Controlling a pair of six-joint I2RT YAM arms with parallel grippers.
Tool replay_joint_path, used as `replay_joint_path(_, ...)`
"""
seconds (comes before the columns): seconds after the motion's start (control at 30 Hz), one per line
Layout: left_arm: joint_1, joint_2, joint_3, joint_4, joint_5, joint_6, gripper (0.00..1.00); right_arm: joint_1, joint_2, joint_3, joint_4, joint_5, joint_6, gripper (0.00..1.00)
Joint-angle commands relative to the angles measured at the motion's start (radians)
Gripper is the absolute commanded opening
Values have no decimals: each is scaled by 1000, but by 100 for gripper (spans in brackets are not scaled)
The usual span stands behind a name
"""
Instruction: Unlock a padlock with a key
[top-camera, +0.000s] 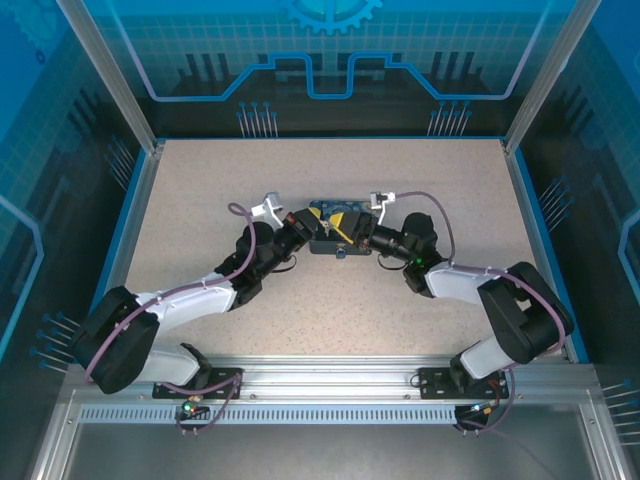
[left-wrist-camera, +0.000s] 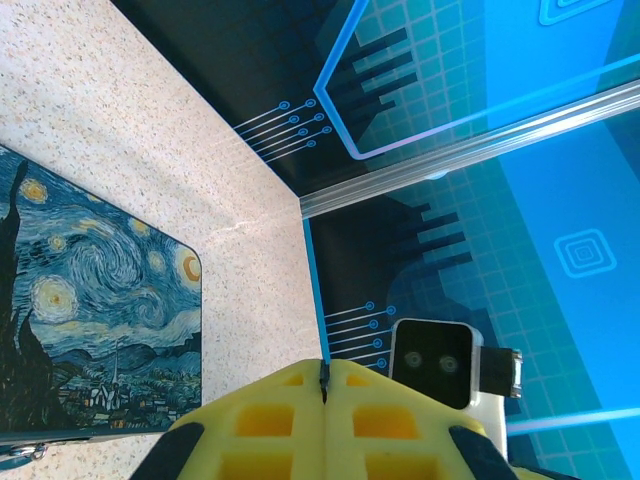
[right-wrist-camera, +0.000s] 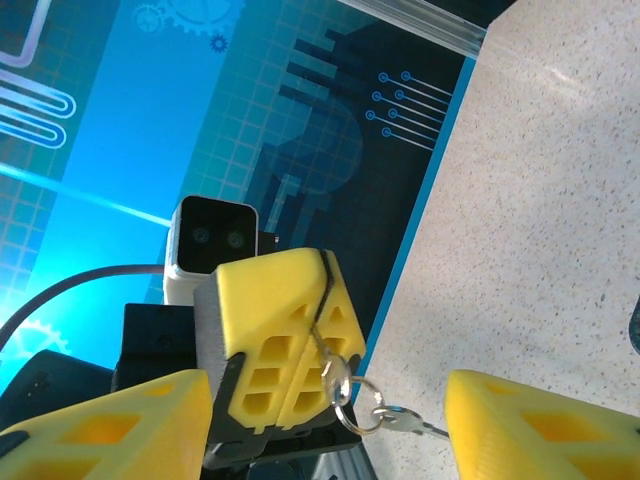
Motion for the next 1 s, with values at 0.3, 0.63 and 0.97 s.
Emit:
replay_joint_path(0.3, -8, -21, 16, 39, -9, 25, 0, 21, 15, 91, -74, 4, -56, 45)
replay_joint_path(0.63, -12, -24, 13, 59, -41, 35, 0, 55, 81, 86, 20, 12, 0, 33)
replay_joint_path(0.97, -14, -27, 12, 57, -69, 53, 0, 68, 89, 71, 50, 19, 16, 20)
